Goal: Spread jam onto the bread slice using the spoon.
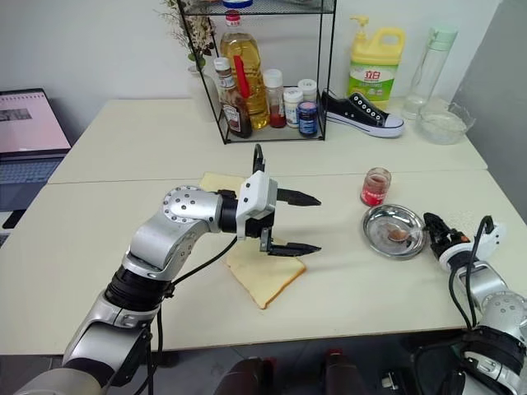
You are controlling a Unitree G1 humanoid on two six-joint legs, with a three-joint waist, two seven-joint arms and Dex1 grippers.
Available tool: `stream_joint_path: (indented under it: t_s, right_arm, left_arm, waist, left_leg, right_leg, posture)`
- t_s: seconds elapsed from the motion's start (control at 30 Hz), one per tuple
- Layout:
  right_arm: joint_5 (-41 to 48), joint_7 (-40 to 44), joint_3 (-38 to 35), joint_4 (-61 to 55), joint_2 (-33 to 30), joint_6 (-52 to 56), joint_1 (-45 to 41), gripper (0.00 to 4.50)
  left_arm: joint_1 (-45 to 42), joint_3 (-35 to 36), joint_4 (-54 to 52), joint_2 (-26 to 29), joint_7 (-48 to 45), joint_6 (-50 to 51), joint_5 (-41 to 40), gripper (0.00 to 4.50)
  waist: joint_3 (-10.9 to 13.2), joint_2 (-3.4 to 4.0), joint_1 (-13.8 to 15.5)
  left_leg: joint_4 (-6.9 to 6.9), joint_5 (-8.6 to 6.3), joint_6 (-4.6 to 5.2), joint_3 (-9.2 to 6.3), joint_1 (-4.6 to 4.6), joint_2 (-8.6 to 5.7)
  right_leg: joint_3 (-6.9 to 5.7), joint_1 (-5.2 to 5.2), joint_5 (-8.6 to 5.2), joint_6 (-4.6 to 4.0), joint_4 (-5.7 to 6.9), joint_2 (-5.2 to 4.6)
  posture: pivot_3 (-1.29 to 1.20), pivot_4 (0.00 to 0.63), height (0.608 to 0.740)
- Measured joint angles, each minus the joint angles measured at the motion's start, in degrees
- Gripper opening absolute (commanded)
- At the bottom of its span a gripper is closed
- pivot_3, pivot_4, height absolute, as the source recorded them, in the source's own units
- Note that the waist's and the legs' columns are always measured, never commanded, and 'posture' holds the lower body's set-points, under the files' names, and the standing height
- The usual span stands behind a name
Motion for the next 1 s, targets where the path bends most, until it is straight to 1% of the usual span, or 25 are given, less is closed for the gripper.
stream_joint_path:
  t_s: [0.13,0.17,0.47,0.57,0.67,0.73,0.83,0.9,1.0]
  right_arm:
    - [0.1,1.3,-0.04,-0.74,0.06,-0.54,-0.46,0.23]
    - [0.13,1.42,-0.04,-0.99,0.06,-0.55,-0.55,0.04]
    - [0.11,1.07,-0.36,-1.26,0.29,-1.58,-0.58,0.04]
    - [-0.43,1.56,1.61,-6.51,-0.15,-1.29,0.74,0.04]
    - [-0.09,1.26,3.55,-14.18,-0.68,-0.84,0.03,0.04]
    - [-0.48,1.01,4.94,-17.12,-2.27,-0.93,-2.22,0.04]
    - [-3.32,0.93,8.86,-18.74,-4.94,-1.76,-9.05,0.04]
    - [-6.27,1.18,11.19,-18.06,-5.81,-3.61,-13.93,0.04]
    - [-13.01,2.55,15.63,-13.78,-6.72,-7.96,-20.42,0.04]
  left_arm:
    - [-0.25,0.0,0.09,-0.01,-0.06,-0.01,0.01,4.5]
    - [-0.25,0.0,0.13,-0.01,-0.06,-0.01,0.01,4.5]
    - [-0.24,0.0,0.18,-0.12,0.01,-0.05,0.02,4.5]
    - [-0.24,0.23,0.28,-0.08,0.18,-0.06,-0.04,4.5]
    - [-0.32,2.49,0.67,0.3,0.81,0.34,-0.32,4.5]
    - [-0.42,3.89,1.84,1.01,1.33,0.26,-0.34,4.5]
    - [-0.47,5.74,3.93,0.86,2.86,-0.3,-0.11,4.5]
    - [-0.66,5.91,5.08,-0.55,4.33,-1.29,0.14,4.5]
    - [-1.32,5.9,7.26,-2.47,6.64,-2.72,1.2,4.5]
  waist:
    - [0.0,-0.01,0.0]
    - [-0.01,-0.01,0.0]
    - [0.0,-0.01,0.02]
    - [0.08,0.13,0.01]
    - [0.1,0.18,-0.27]
    - [0.09,0.2,-0.32]
    - [0.11,0.22,-0.2]
    - [0.11,0.22,-0.05]
    - [0.11,0.2,0.25]
  left_leg:
    - [0.02,0.0,0.0,-0.02,0.02,0.0]
    - [0.03,0.0,0.0,-0.03,0.02,0.0]
    - [0.03,0.0,0.0,-0.02,0.02,-0.02]
    - [0.02,0.0,0.0,0.01,-0.02,-0.03]
    - [0.0,0.0,0.0,0.01,-0.03,0.0]
    - [-0.01,0.0,0.0,0.01,-0.02,0.01]
    - [0.0,0.0,0.0,-0.01,-0.04,0.0]
    - [0.0,0.0,0.0,0.0,-0.07,-0.02]
    - [0.01,0.0,-0.01,0.0,-0.1,-0.05]
  right_leg:
    - [-0.01,0.04,0.0,0.0,-0.01,0.0]
    - [-0.01,0.05,0.0,0.0,-0.01,0.0]
    - [0.0,0.05,0.0,0.0,-0.01,-0.02]
    - [0.0,-0.02,0.0,0.0,0.0,-0.02]
    - [0.01,-0.08,0.0,0.0,0.01,0.0]
    - [0.0,-0.09,0.0,0.0,0.03,0.02]
    - [-0.04,-0.11,0.0,0.0,0.02,0.02]
    - [-0.04,-0.11,0.0,0.0,-0.01,0.0]
    - [-0.05,-0.12,0.0,0.01,-0.03,-0.04]
  posture:
    - [0.0,0.15,0.74]
    - [0.0,0.15,0.74]
    - [0.0,0.15,0.74]
    - [0.0,0.15,0.74]
    - [0.0,0.15,0.74]
    - [0.0,0.15,0.74]
    - [0.0,0.15,0.74]
    - [0.0,0.15,0.74]
    - [0.0,0.15,0.74]
